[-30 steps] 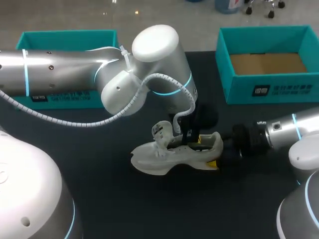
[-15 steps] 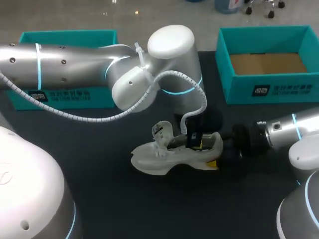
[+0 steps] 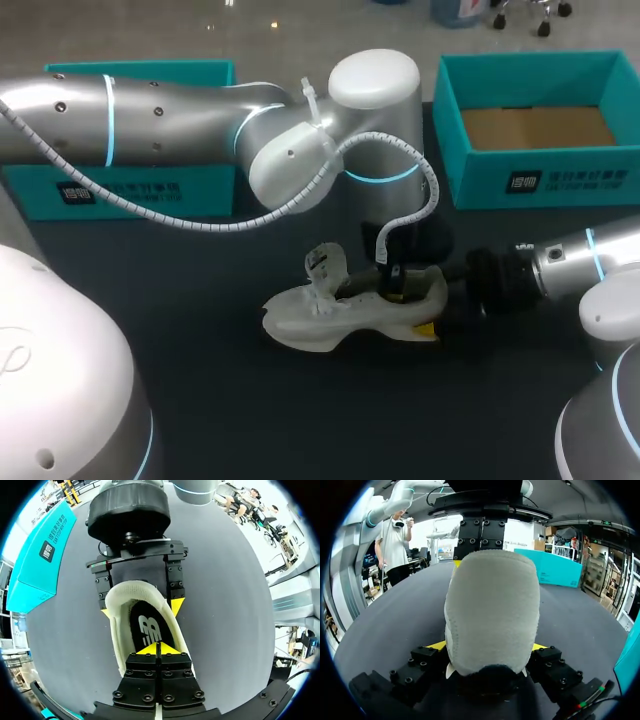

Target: Take the shoe out of the shoebox, open the shoe tongue, remove and reinsert the insole, then place the shoe into the shoebox

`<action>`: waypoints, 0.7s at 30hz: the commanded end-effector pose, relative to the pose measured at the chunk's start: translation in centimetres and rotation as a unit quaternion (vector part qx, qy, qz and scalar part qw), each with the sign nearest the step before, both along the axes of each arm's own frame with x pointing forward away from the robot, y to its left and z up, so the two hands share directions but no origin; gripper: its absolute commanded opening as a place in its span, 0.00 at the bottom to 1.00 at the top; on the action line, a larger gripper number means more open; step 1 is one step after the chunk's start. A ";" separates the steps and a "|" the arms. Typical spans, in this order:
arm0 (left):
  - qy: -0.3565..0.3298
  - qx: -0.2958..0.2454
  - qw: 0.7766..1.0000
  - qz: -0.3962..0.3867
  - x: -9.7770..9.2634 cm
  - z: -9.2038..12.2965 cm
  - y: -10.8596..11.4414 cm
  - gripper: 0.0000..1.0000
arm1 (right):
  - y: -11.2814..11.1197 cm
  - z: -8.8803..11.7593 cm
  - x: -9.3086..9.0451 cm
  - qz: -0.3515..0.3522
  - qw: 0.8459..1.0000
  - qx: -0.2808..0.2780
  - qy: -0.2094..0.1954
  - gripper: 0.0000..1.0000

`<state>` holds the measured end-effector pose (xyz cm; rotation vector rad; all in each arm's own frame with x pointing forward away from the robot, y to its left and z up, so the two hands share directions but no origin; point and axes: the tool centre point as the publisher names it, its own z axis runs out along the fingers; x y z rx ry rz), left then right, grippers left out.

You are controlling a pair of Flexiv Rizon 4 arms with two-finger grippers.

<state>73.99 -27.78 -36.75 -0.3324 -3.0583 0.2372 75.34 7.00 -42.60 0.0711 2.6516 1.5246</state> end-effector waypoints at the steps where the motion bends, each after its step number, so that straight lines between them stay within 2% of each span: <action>1: 0.010 -0.001 1.000 -0.001 -0.2 -0.8 0.2 0.00 | 0.0 -0.2 0.0 0.000 1.000 -0.001 -0.001 0.00; 17: 0.040 -0.014 0.999 0.001 -1.6 -2.6 0.8 0.00 | 0.0 -0.2 0.0 0.000 1.000 -0.001 -0.001 0.00; 18: 0.041 -0.014 0.999 0.001 -1.7 -2.7 0.8 0.09 | 0.0 -0.2 0.0 0.000 1.000 -0.001 -0.001 0.00; 19: 0.042 -0.015 0.999 0.000 -1.8 -2.8 0.8 0.27 | 0.0 -0.2 0.0 0.000 1.000 -0.001 -0.001 0.00; 20: 0.042 -0.015 0.999 -0.001 -1.8 -3.0 0.8 0.36 | 0.0 -0.2 0.0 0.000 1.000 -0.001 -0.001 0.00; 21: 0.042 -0.015 0.999 -0.001 -1.8 -3.1 0.8 0.39 | 0.0 -0.2 0.0 0.000 1.000 -0.001 -0.001 0.00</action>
